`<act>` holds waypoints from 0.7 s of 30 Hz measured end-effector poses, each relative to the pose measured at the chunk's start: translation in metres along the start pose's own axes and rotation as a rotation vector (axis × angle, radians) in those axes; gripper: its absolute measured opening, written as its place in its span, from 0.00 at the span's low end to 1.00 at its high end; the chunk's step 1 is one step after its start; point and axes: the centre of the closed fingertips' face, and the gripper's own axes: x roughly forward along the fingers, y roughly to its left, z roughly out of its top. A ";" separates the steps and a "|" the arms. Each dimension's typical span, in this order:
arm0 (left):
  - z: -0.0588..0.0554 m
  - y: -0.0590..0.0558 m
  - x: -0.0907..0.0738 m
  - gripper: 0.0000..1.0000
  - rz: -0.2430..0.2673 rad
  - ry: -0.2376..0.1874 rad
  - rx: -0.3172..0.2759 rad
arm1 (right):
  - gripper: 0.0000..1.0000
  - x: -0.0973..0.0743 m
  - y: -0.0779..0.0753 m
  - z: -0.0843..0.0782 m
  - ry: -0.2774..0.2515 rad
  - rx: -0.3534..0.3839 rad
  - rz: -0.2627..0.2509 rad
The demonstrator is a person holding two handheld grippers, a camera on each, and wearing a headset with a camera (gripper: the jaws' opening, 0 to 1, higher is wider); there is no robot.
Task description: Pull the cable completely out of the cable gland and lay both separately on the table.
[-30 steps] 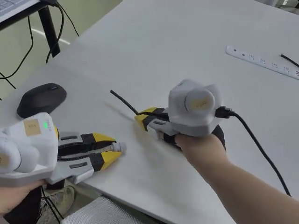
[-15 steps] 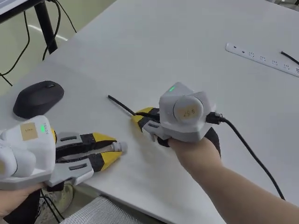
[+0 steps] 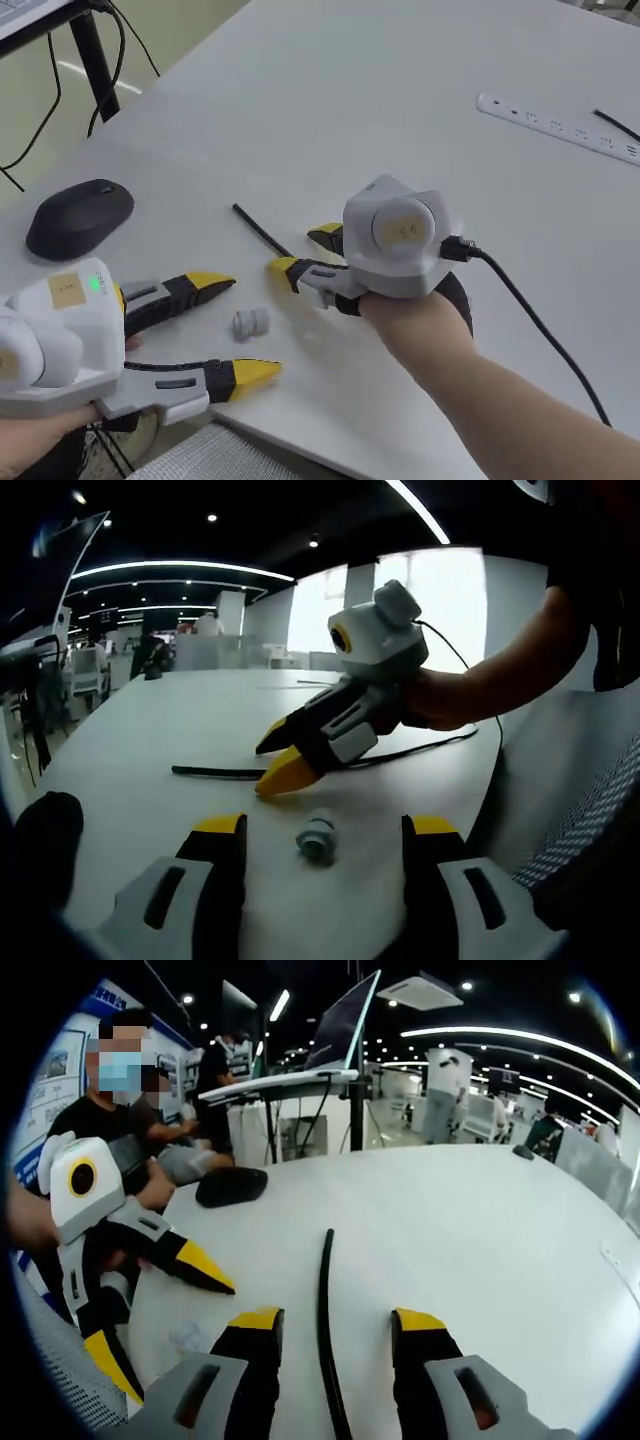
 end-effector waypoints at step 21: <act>0.043 -0.001 0.015 0.99 -0.006 0.007 0.038 | 0.99 -0.080 -0.060 -0.020 0.007 0.079 -0.148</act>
